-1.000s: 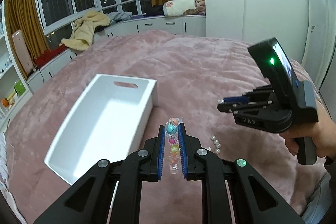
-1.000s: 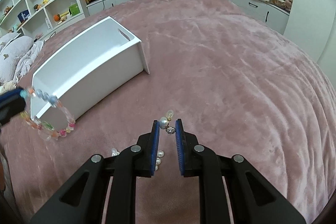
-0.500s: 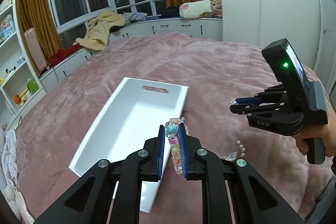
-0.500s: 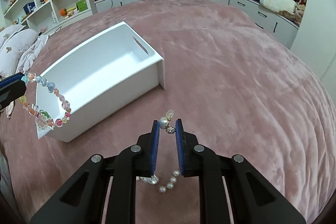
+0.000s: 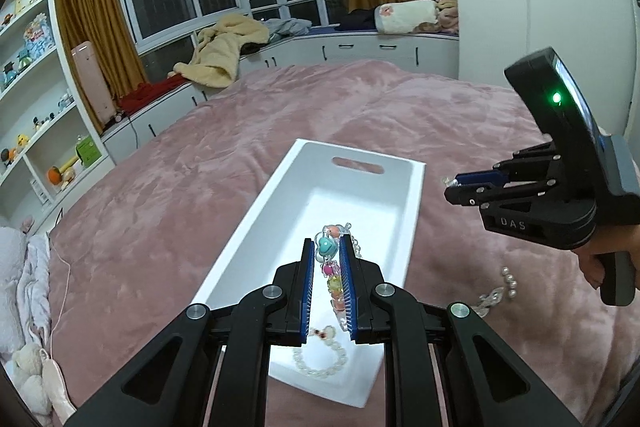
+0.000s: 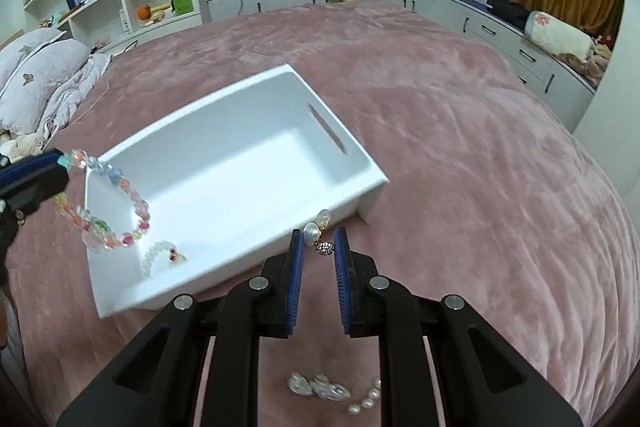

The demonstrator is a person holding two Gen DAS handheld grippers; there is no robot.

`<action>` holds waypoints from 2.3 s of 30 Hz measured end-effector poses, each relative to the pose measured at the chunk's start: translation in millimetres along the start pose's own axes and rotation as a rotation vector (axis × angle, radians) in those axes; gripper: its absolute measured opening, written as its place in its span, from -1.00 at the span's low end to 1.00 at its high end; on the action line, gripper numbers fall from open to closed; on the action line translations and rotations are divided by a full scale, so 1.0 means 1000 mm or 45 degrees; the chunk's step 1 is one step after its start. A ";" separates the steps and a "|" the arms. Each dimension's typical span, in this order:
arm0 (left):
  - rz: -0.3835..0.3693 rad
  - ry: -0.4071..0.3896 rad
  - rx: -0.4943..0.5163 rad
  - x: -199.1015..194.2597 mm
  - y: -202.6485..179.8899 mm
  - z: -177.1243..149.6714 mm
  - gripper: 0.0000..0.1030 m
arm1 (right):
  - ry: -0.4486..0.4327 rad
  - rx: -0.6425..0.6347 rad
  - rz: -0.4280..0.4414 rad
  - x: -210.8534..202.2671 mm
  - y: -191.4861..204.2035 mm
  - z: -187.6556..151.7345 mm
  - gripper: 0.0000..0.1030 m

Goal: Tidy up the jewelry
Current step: 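Lift the colorful bracelet with the left gripper and carry it into the white bin, then open the left gripper to drop the bracelet while the right gripper releases the earring in the bin, then move both grippers back to the silver pieces and pearl strand on the bed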

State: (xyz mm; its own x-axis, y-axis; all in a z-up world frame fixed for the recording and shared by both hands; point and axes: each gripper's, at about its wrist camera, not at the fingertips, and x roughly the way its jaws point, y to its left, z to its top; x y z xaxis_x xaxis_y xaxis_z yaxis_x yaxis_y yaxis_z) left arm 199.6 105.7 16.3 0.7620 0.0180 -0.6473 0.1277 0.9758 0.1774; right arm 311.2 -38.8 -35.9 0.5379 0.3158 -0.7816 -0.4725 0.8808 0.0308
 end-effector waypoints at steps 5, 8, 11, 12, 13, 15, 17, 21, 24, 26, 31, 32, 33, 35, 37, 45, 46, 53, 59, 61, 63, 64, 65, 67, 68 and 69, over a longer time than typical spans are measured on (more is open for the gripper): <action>0.023 0.028 -0.010 0.010 0.012 -0.007 -0.65 | 0.003 -0.060 0.027 0.011 0.026 0.014 -0.69; 0.029 0.054 -0.022 0.021 0.018 -0.012 -0.65 | 0.007 -0.082 0.051 0.019 0.041 0.020 -0.69; 0.033 0.079 -0.049 0.031 0.023 -0.018 -0.63 | 0.000 -0.078 0.089 0.027 0.052 0.026 -0.69; 0.029 0.092 -0.059 0.035 0.025 -0.020 -0.63 | 0.002 -0.075 0.096 0.030 0.054 0.028 -0.69; 0.030 0.106 -0.069 0.041 0.026 -0.022 -0.63 | 0.010 -0.067 0.107 0.035 0.056 0.030 -0.69; 0.029 0.124 -0.083 0.049 0.028 -0.026 -0.63 | 0.030 -0.061 0.118 0.045 0.060 0.033 -0.69; 0.023 0.149 -0.099 0.059 0.029 -0.030 -0.63 | 0.048 -0.059 0.124 0.053 0.065 0.035 -0.69; 0.033 0.200 -0.110 0.078 0.030 -0.038 -0.63 | 0.121 -0.038 0.164 0.076 0.072 0.039 -0.69; 0.031 0.240 -0.122 0.090 0.032 -0.046 -0.63 | 0.186 -0.041 0.179 0.091 0.081 0.038 -0.68; 0.034 0.265 -0.118 0.096 0.033 -0.053 -0.62 | 0.212 -0.038 0.189 0.099 0.085 0.035 -0.68; 0.026 0.297 -0.138 0.104 0.037 -0.066 -0.34 | 0.239 -0.010 0.237 0.109 0.088 0.031 -0.58; 0.030 0.290 -0.145 0.104 0.037 -0.068 -0.17 | 0.238 -0.001 0.251 0.110 0.088 0.031 -0.51; 0.031 0.282 -0.151 0.103 0.038 -0.069 -0.04 | 0.229 0.011 0.271 0.109 0.087 0.032 -0.25; 0.033 0.268 -0.160 0.100 0.038 -0.070 0.09 | 0.190 0.062 0.351 0.104 0.084 0.034 0.13; 0.027 0.252 -0.158 0.094 0.037 -0.070 0.12 | 0.159 0.114 0.400 0.097 0.078 0.036 0.25; -0.017 0.192 -0.153 0.073 0.025 -0.068 0.65 | 0.115 0.184 0.377 0.071 0.042 0.022 0.49; -0.028 0.185 -0.153 0.071 0.023 -0.068 0.65 | 0.103 0.180 0.389 0.066 0.037 0.019 0.49; -0.082 0.155 -0.097 0.054 -0.010 -0.064 0.65 | 0.052 0.192 0.362 0.027 0.010 0.001 0.57; -0.130 0.132 -0.042 0.041 -0.043 -0.059 0.65 | 0.055 0.188 0.285 0.003 -0.013 -0.023 0.57; -0.146 0.130 -0.024 0.039 -0.055 -0.059 0.65 | 0.066 0.194 0.255 -0.003 -0.024 -0.033 0.58; -0.160 0.134 -0.009 0.040 -0.066 -0.061 0.65 | 0.071 0.194 0.211 -0.009 -0.034 -0.044 0.58; -0.169 0.136 -0.005 0.041 -0.070 -0.062 0.65 | 0.074 0.197 0.190 -0.012 -0.040 -0.051 0.58; -0.180 0.140 0.002 0.042 -0.077 -0.063 0.65 | 0.080 0.197 0.180 -0.013 -0.044 -0.057 0.58; -0.191 0.147 0.027 0.045 -0.089 -0.066 0.65 | 0.083 0.192 0.144 -0.018 -0.052 -0.069 0.58; -0.195 0.150 0.039 0.047 -0.094 -0.067 0.65 | 0.088 0.193 0.133 -0.021 -0.057 -0.077 0.58; -0.207 0.156 0.054 0.049 -0.103 -0.069 0.65 | 0.090 0.194 0.125 -0.024 -0.062 -0.084 0.58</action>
State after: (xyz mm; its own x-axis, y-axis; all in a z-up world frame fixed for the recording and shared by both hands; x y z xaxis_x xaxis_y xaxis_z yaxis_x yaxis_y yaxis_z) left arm 179.8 21.4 -85.3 0.6467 -0.1103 -0.7547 0.2715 0.9580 0.0926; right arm 269.4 -130.0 -71.5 0.4415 0.3821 -0.8118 -0.4061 0.8919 0.1989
